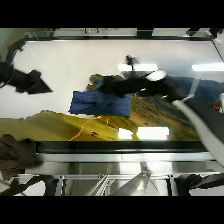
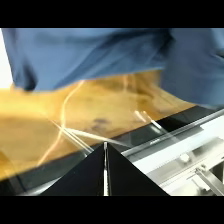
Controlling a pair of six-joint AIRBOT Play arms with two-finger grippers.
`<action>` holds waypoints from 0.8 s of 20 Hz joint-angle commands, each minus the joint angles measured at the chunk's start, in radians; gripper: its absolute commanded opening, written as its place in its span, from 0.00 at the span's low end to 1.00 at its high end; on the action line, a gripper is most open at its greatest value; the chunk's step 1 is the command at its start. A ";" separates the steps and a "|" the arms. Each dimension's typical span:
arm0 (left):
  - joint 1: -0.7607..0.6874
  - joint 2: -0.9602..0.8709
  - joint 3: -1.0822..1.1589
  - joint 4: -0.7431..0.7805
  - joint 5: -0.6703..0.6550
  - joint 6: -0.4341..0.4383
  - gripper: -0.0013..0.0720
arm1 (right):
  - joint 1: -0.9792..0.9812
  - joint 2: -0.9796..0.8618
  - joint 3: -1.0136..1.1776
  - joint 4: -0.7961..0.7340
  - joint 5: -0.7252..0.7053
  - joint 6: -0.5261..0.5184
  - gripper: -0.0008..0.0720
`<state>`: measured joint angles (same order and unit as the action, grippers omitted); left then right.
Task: Fold the shirts.
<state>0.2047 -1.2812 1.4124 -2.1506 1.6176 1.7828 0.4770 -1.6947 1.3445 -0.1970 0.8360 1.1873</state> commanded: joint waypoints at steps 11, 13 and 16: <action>-0.002 0.243 -0.359 -0.074 -0.154 0.078 0.05 | -0.268 0.009 0.090 0.039 0.319 -0.080 0.70; -0.007 0.244 -0.359 -0.074 -0.142 0.080 0.05 | -0.367 0.064 0.082 -0.320 0.348 0.088 0.72; -0.007 0.244 -0.359 -0.075 -0.108 0.079 0.05 | -0.409 0.075 0.023 -0.705 0.379 0.261 0.99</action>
<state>0.2039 -1.0382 1.0569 -2.2250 1.4776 1.8599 0.1398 -1.6497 1.4063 -0.5034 1.1496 1.2556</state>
